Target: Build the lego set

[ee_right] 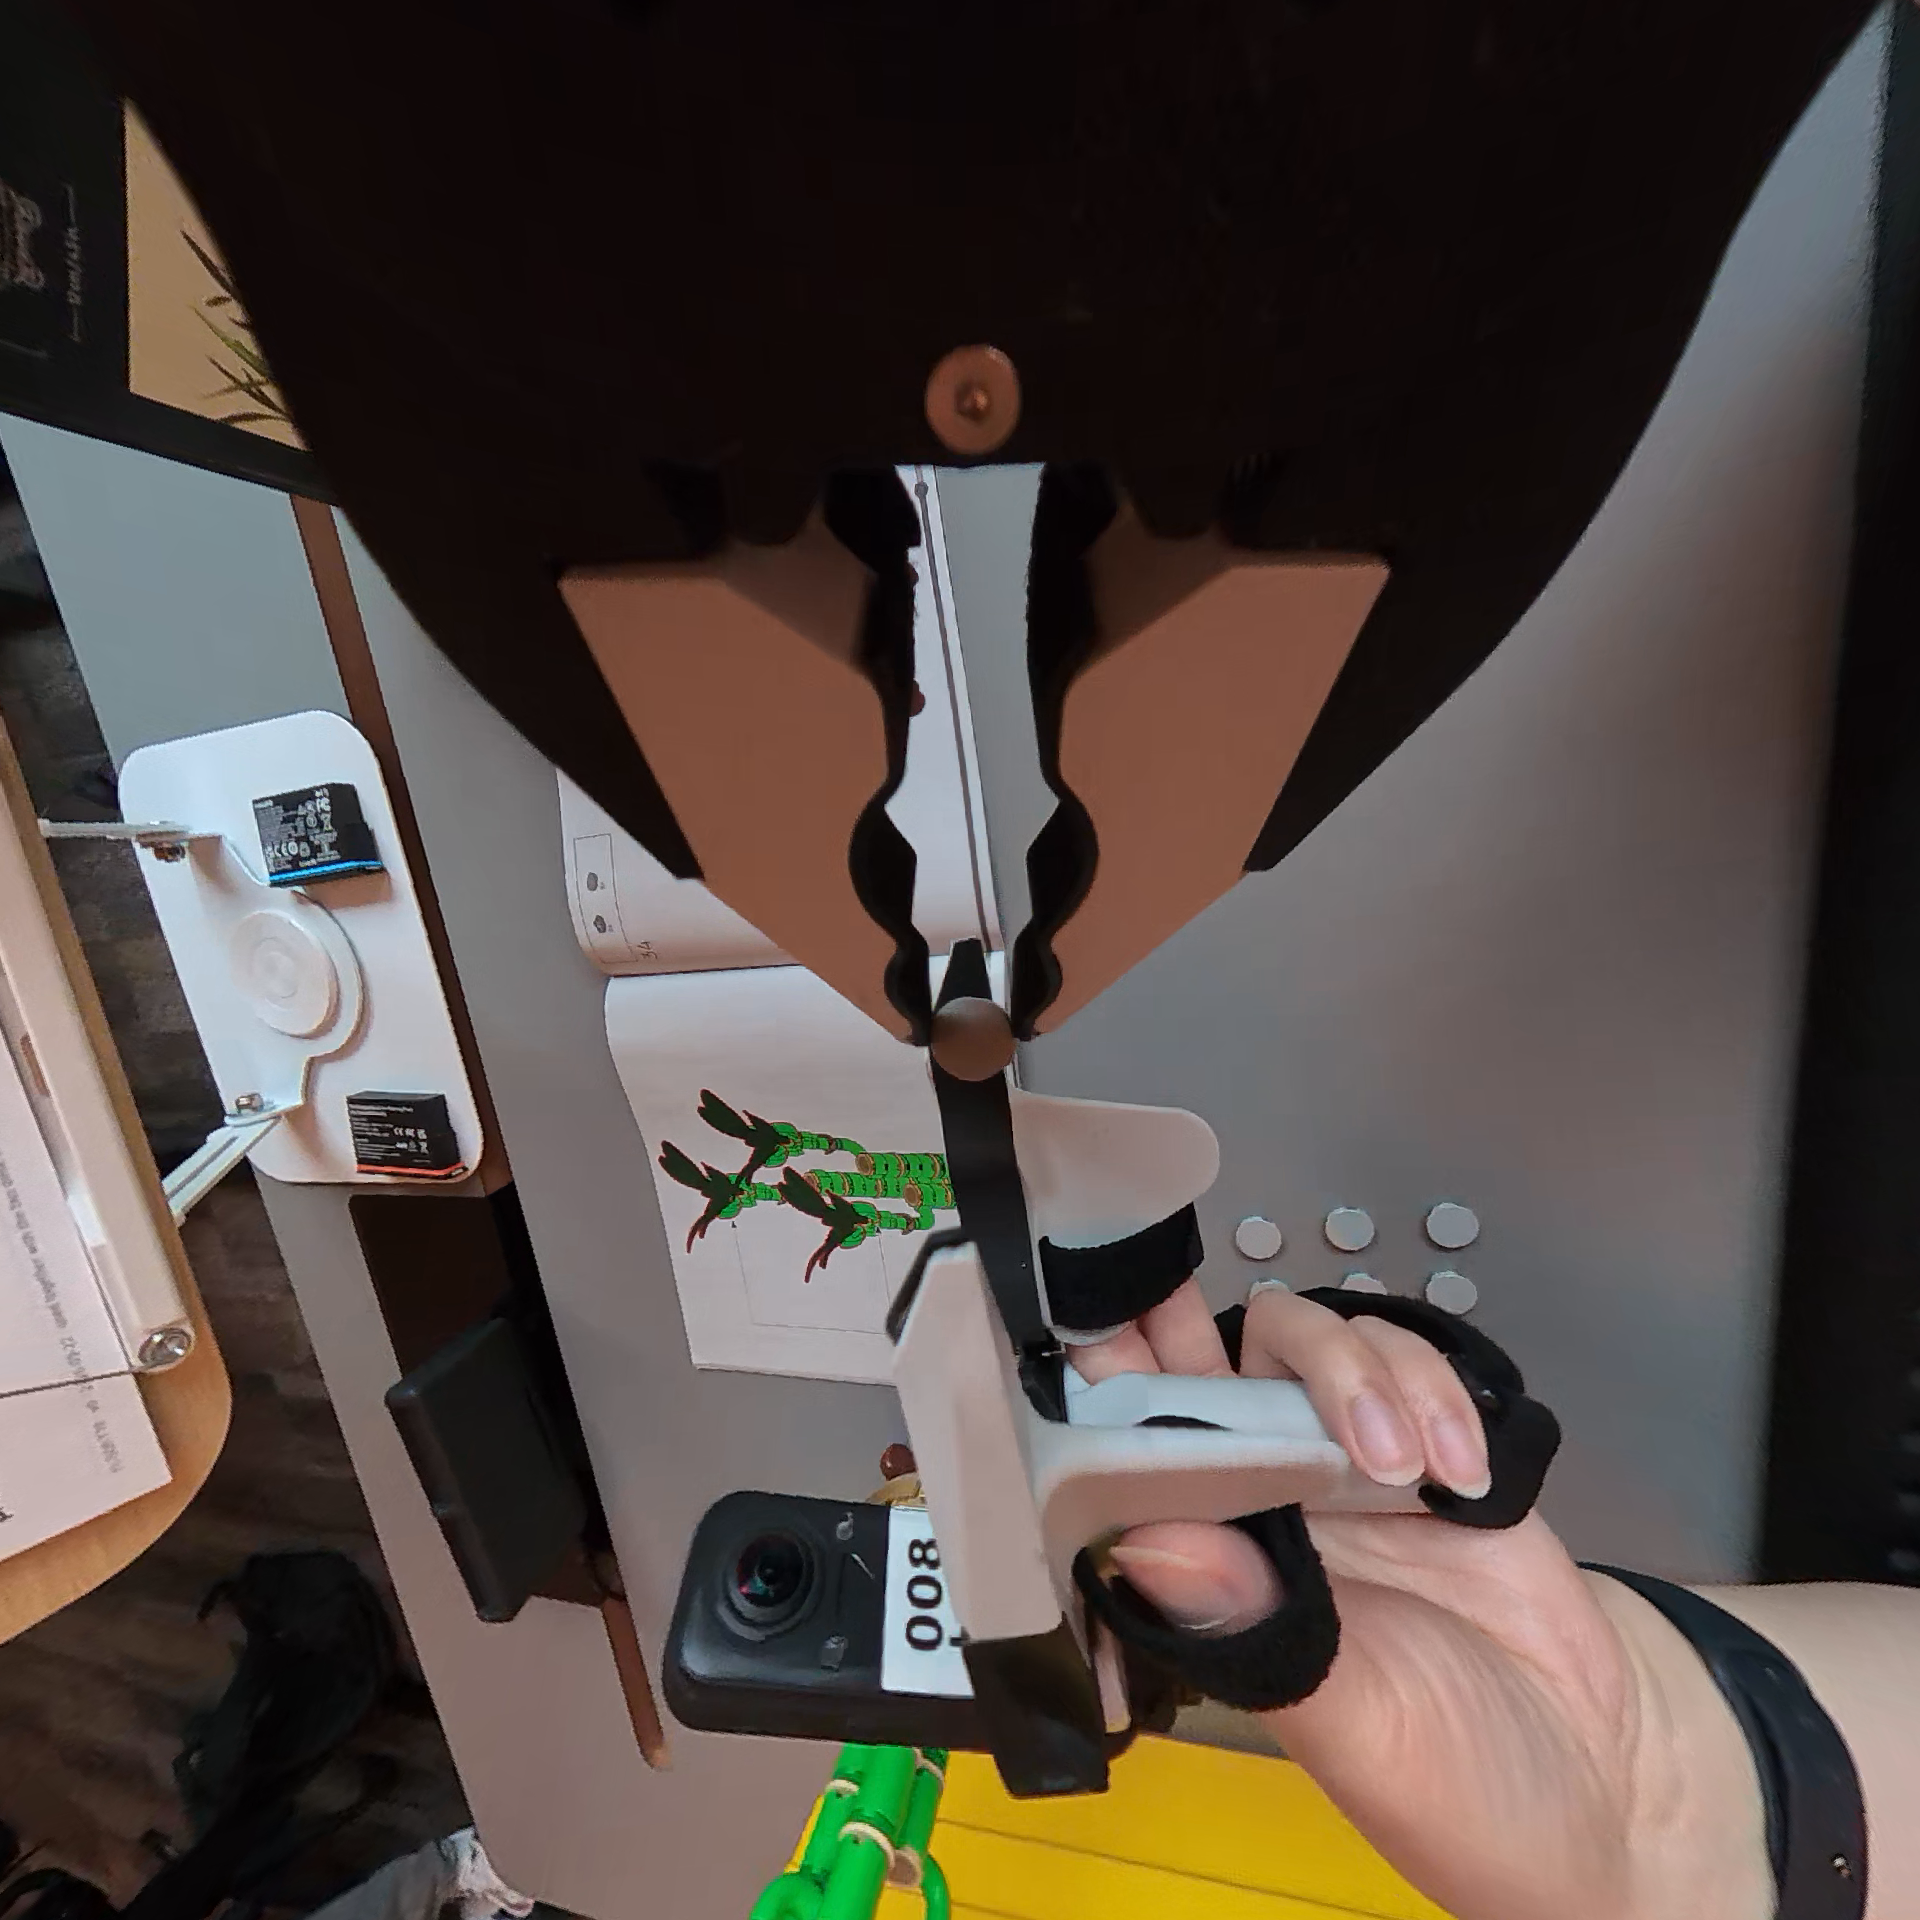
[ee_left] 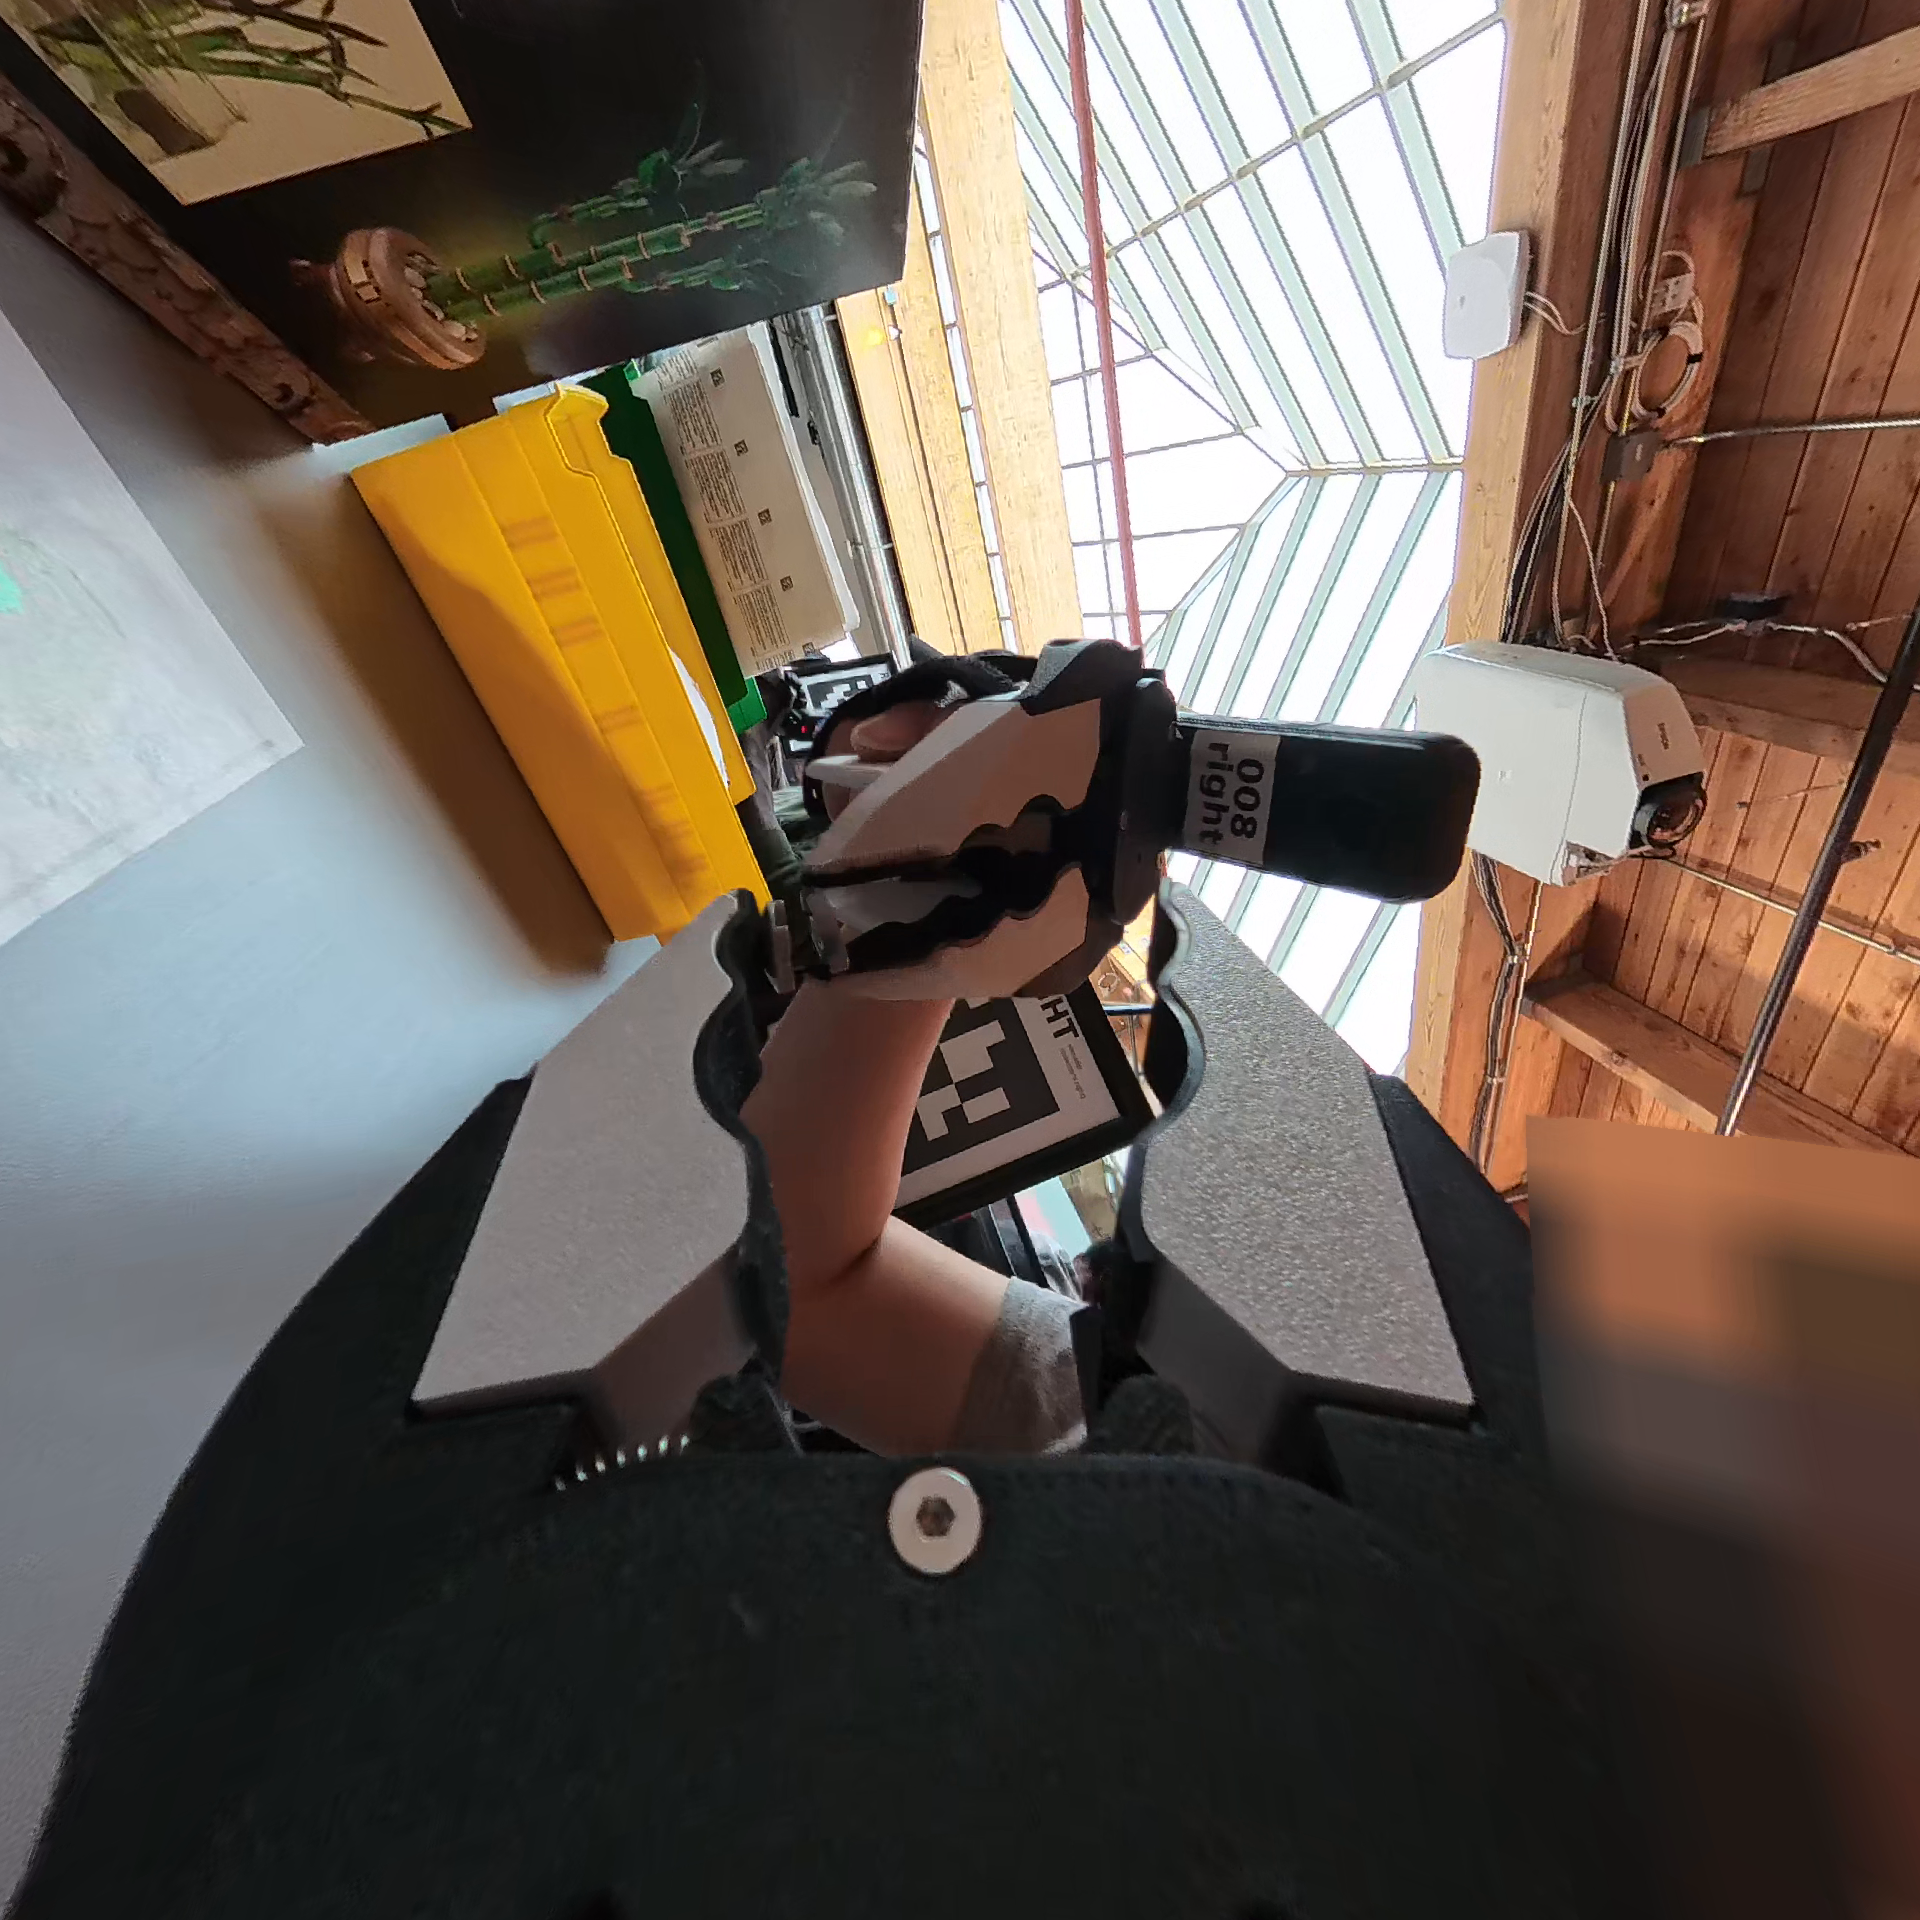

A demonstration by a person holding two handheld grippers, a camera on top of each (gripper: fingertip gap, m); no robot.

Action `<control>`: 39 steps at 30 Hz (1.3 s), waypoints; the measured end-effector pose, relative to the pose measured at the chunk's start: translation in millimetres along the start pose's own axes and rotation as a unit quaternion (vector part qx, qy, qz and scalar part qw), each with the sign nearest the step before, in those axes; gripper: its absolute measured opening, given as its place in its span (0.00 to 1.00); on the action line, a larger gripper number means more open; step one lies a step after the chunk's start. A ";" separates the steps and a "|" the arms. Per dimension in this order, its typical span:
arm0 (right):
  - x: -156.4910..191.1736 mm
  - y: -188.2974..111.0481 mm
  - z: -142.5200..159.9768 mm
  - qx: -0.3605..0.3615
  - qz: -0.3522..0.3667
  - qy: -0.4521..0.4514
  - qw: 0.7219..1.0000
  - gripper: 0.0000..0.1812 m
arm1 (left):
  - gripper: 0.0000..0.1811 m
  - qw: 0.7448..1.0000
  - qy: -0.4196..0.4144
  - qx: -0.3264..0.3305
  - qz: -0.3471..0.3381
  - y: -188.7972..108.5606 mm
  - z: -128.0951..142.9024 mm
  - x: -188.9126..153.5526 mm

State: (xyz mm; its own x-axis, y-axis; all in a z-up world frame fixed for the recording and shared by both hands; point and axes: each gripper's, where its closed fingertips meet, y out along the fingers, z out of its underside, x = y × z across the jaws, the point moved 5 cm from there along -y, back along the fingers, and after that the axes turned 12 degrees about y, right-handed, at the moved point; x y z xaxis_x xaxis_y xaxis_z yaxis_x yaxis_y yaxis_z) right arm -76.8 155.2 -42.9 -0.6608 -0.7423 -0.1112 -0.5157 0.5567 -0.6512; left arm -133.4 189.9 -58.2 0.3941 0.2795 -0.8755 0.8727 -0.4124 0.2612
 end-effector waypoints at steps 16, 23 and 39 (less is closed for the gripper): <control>-1.6 4.2 -7.2 0.022 0.037 0.025 0.999 0.08 | 0.39 0.999 0.005 -0.036 -0.002 -1.9 -5.6 1.5; -1.8 7.1 -9.2 0.028 0.051 0.020 0.998 0.08 | 0.38 0.999 0.006 -0.044 -0.001 -3.2 -7.6 0.4; -5.2 6.9 -8.6 0.028 0.063 0.019 0.997 0.09 | 0.38 0.999 0.009 -0.042 0.005 -2.3 -7.4 -1.9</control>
State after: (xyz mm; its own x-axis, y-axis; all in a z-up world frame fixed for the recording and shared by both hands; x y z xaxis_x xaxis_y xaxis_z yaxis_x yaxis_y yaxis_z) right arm -81.5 166.1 -40.3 -0.7383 -0.6534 -0.1670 -0.3975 0.6217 -0.6749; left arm -134.0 196.8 -54.1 0.4074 0.2916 -0.8654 0.8896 -0.3409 0.3039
